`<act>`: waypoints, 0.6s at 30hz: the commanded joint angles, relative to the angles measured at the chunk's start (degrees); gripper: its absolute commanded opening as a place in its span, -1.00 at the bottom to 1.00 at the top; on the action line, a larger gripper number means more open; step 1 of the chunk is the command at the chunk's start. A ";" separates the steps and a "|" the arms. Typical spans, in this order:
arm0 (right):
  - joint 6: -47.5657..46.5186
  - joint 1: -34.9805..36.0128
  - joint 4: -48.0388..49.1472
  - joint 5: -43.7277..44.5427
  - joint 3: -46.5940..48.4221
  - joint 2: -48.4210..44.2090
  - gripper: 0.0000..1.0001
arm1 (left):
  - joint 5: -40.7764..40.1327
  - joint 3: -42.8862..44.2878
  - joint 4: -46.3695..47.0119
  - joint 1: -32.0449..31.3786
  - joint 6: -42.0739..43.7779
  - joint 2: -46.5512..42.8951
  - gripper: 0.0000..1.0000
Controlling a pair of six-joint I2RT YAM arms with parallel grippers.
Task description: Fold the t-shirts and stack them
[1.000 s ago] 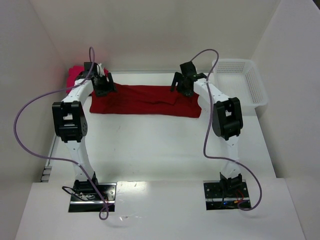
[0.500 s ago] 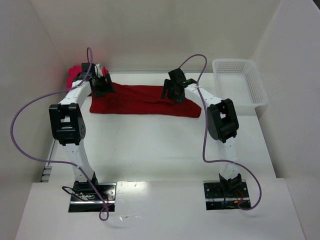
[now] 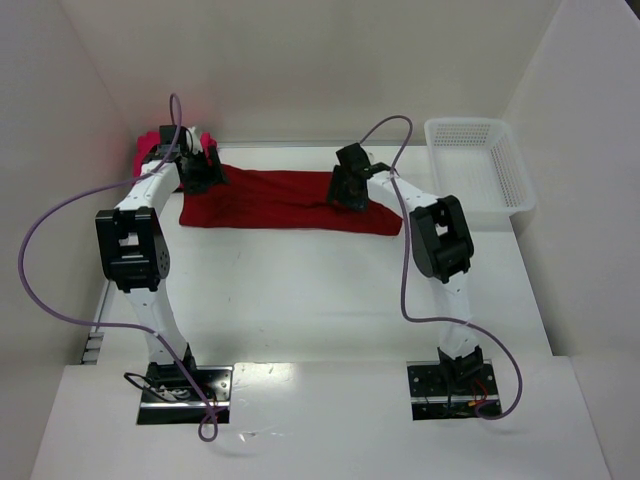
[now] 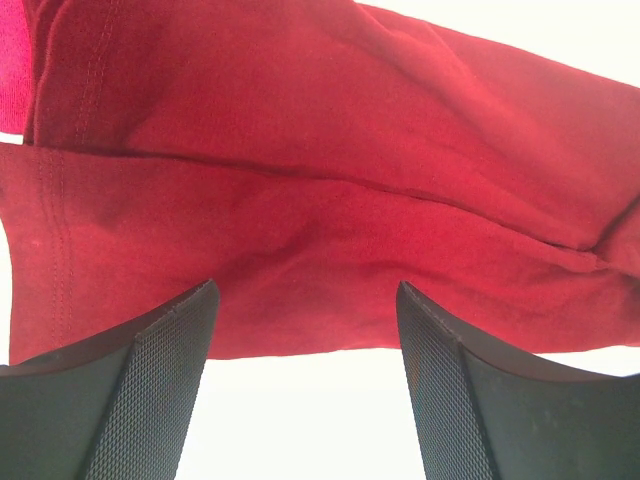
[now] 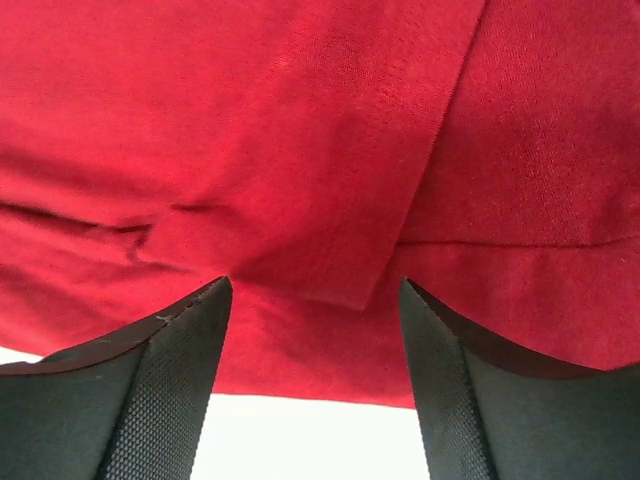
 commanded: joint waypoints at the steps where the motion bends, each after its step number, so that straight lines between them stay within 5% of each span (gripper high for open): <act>1: 0.59 -0.19 2.25 1.84 -0.57 1.78 0.45 | 0.30 -0.40 1.01 0.33 1.62 -2.85 0.59; 9: 0.59 -0.19 3.39 1.84 0.66 3.36 -0.20 | 0.30 -0.40 1.01 0.33 1.62 -2.85 0.59; 18: -0.46 -0.19 4.01 4.30 4.43 3.88 -0.72 | 0.30 -0.40 1.01 0.85 1.62 -2.85 0.59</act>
